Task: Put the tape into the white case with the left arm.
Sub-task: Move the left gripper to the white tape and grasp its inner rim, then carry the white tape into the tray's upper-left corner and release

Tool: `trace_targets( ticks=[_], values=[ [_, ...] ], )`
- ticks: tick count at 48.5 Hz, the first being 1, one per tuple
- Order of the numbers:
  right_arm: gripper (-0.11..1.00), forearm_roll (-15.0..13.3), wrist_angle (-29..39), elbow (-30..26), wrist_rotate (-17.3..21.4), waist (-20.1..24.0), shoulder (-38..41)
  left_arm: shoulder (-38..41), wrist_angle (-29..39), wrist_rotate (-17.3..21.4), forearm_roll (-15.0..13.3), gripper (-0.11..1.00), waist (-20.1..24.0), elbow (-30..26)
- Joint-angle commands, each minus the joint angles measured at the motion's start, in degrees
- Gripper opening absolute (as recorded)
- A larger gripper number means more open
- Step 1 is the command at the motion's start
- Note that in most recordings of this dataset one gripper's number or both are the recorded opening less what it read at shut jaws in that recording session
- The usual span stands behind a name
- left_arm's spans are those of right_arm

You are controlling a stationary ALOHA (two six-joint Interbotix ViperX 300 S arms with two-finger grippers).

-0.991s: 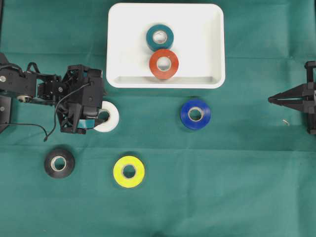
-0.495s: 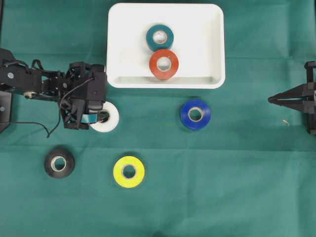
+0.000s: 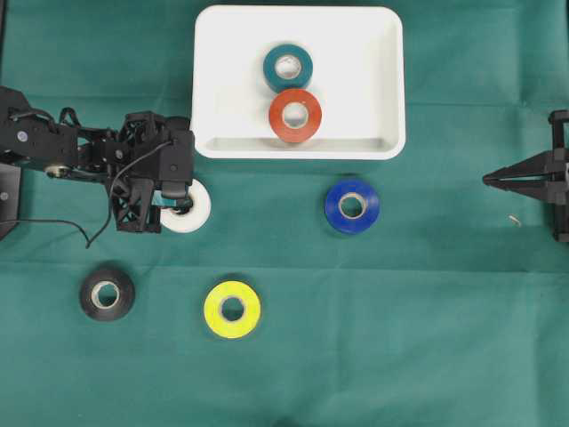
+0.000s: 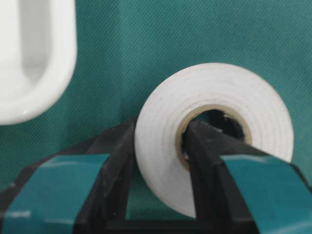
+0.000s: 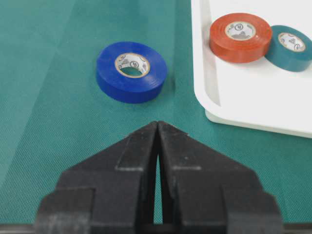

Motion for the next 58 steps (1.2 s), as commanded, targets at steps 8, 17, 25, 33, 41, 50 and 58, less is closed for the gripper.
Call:
trace_targets(
  ticks=[8, 17, 25, 33, 41, 50, 58],
  values=[
    [-0.09, -0.09, -0.53, -0.53, 0.00, -0.09, 0.35, -2.64, 1.67, -0.26, -0.09, 0.28, -0.97, -1.41],
    [-0.09, -0.09, -0.53, -0.53, 0.00, -0.09, 0.35, -6.33, 7.73, -0.44, -0.09, 0.28, -3.43, -3.96],
    [-0.09, -0.09, -0.53, -0.53, 0.00, -0.09, 0.35, -8.00, 13.27, -0.44, -0.18, 0.28, -5.10, -6.59],
    [-0.09, -0.09, -0.53, -0.53, 0.00, -0.09, 0.44, -8.70, 15.82, -0.18, -0.09, 0.28, -5.36, -8.35],
    [-0.09, -0.09, -0.53, -0.53, 0.00, -0.09, 0.35, -8.79, 15.82, 0.00, -0.09, 0.28, -5.19, -8.61],
    [-0.09, -0.09, -0.53, -0.53, 0.00, -0.09, 0.44, -8.35, 15.56, 0.09, -0.09, 0.28, -4.92, -9.32],
    [-0.09, -0.09, -0.53, -0.53, 0.00, -0.09, 0.35, -6.59, 14.68, 0.44, 0.09, 0.28, -4.57, -11.43]
  ],
)
